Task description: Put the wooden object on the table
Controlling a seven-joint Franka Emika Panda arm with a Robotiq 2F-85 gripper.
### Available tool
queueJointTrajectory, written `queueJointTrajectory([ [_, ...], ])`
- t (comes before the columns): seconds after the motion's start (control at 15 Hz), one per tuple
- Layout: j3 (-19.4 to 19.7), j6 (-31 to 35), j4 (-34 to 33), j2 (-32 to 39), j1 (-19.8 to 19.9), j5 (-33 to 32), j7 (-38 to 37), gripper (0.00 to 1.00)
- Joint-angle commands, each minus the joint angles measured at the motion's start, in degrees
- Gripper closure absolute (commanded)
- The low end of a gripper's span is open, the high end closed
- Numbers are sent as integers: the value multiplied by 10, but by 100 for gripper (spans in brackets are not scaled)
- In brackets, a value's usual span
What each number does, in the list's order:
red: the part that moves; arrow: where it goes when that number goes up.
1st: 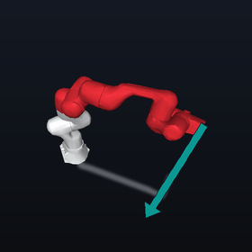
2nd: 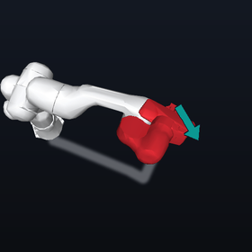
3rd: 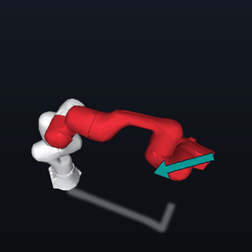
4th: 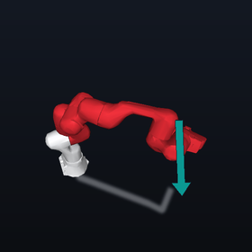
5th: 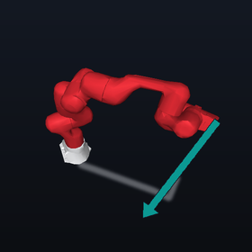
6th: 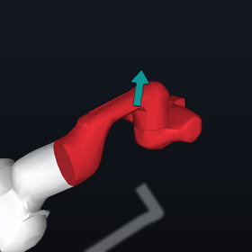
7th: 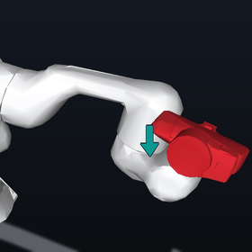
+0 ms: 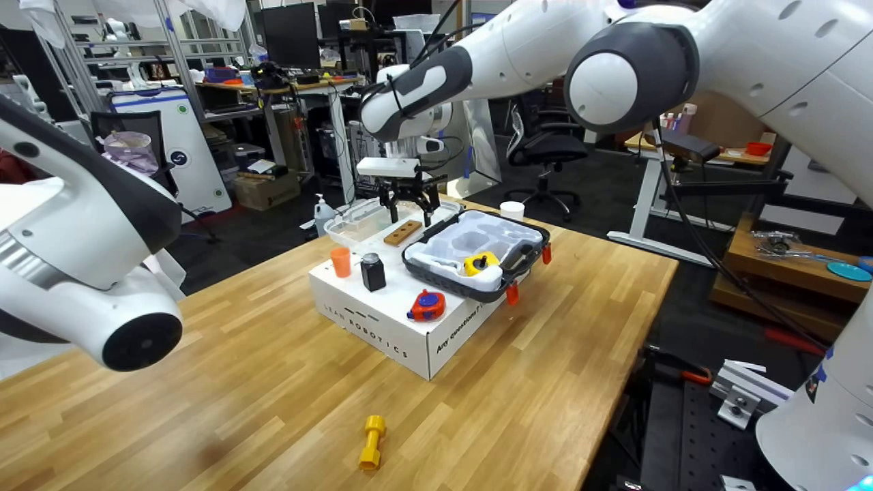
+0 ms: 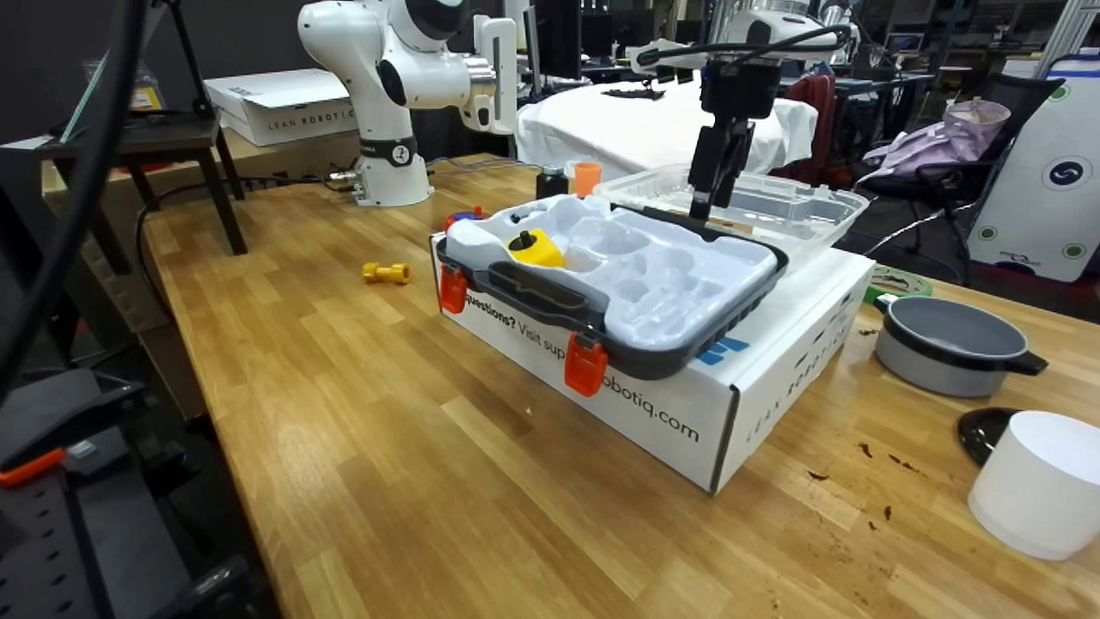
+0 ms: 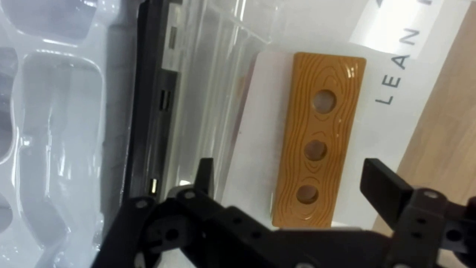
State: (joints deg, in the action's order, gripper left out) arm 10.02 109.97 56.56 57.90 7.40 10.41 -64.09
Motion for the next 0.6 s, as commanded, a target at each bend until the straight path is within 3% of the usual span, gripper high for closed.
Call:
queueJointTrajectory([
  [0.0,-4,-3,-32,16,4,-8,-20,0],
  [0.53,-9,-14,-71,48,7,-7,-25,0],
])
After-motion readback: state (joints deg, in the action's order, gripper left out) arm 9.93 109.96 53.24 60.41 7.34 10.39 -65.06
